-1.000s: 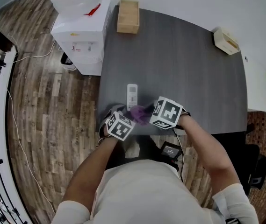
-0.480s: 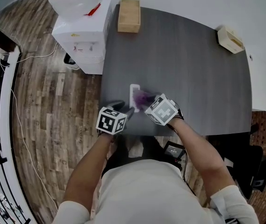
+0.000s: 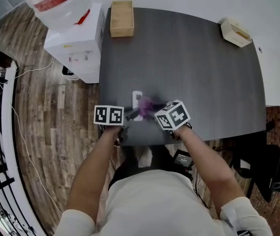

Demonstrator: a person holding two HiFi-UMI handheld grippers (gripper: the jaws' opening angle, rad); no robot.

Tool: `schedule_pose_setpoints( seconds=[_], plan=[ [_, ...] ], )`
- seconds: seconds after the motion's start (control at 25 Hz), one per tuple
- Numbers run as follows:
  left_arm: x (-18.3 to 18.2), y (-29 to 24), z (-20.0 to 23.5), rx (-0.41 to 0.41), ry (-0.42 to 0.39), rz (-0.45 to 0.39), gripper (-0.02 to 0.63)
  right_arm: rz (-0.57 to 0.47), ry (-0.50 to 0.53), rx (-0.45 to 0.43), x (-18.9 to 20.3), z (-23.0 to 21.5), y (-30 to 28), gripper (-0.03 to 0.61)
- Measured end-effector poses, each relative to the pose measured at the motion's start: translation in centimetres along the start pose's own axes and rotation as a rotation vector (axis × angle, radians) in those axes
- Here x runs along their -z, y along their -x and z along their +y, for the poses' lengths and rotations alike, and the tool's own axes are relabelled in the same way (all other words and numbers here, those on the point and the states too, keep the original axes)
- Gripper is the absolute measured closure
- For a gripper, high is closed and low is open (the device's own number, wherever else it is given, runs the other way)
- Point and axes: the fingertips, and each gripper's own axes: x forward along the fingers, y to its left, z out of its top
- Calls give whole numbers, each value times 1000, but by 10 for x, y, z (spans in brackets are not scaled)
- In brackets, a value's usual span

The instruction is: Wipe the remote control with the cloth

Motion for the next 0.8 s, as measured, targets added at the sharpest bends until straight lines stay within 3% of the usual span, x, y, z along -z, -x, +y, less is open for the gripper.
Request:
schedule_pose_setpoints(
  seconds=[0.16,0.24,0.32,0.4,0.48,0.64,0.8],
  plan=[
    [-1,2,-1,65,93,-33,514,-139,-197,20,1,-25,32,491],
    [0,4,-3,92,98,-35,517,-167,-211,60,3,-38,46,491],
    [-5,13,-19,210,155,-79,518,-157,-102,137,0,-46,57,491],
    [-14,29,-51,413,273,-156,518,-155,85,224,-16,-49,70,491],
    [-21,46,-74,548,328,-220,520,-191,268,285,-47,-43,85,491],
    [-31,68,-96,641,275,-285,520,-255,487,261,-89,0,99,491],
    [-48,86,-101,652,268,-369,522,-267,538,187,-78,45,99,491]
  ],
)
